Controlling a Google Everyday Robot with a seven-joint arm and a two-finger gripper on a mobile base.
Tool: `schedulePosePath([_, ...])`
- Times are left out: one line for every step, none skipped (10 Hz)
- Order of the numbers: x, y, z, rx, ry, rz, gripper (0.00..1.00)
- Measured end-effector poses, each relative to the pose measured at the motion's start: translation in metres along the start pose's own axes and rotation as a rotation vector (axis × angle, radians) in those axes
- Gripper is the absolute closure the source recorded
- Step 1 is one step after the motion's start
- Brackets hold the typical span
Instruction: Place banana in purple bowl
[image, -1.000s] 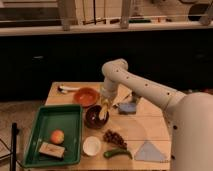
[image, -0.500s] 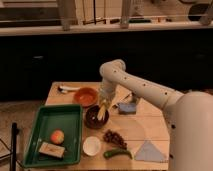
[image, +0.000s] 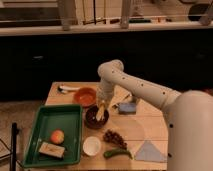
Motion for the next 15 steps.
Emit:
schedulePosePath([-0.001, -0.002, 0.0, 0.0, 0.001, -0.002, 1.0])
schedulePosePath([-0.002, -0.005, 0.001, -0.001, 0.003, -0.007, 1.0])
schedulePosePath([-0.003, -0.008, 0.002, -0.002, 0.004, -0.012, 1.0])
schedulePosePath([-0.003, -0.01, 0.001, 0.0, 0.005, -0.014, 1.0])
schedulePosePath([-0.004, -0.011, 0.002, 0.002, 0.004, -0.016, 0.98])
schedulePosePath([-0.004, -0.011, 0.003, 0.004, 0.002, -0.018, 0.93])
schedulePosePath([-0.004, -0.013, 0.004, 0.006, -0.001, -0.022, 0.82])
schedulePosePath([-0.004, -0.015, 0.004, 0.01, -0.003, -0.026, 0.7])
schedulePosePath([-0.004, -0.016, 0.005, 0.012, -0.006, -0.029, 0.61])
schedulePosePath([-0.003, -0.017, 0.005, 0.015, -0.009, -0.031, 0.52])
schedulePosePath([-0.003, -0.016, 0.005, 0.014, -0.013, -0.03, 0.42])
schedulePosePath([-0.003, -0.015, 0.005, 0.013, -0.017, -0.031, 0.3])
schedulePosePath([-0.003, -0.014, 0.005, 0.012, -0.02, -0.033, 0.22])
schedulePosePath([-0.003, -0.014, 0.005, 0.01, -0.023, -0.034, 0.2])
schedulePosePath([-0.003, -0.013, 0.005, 0.008, -0.026, -0.035, 0.2])
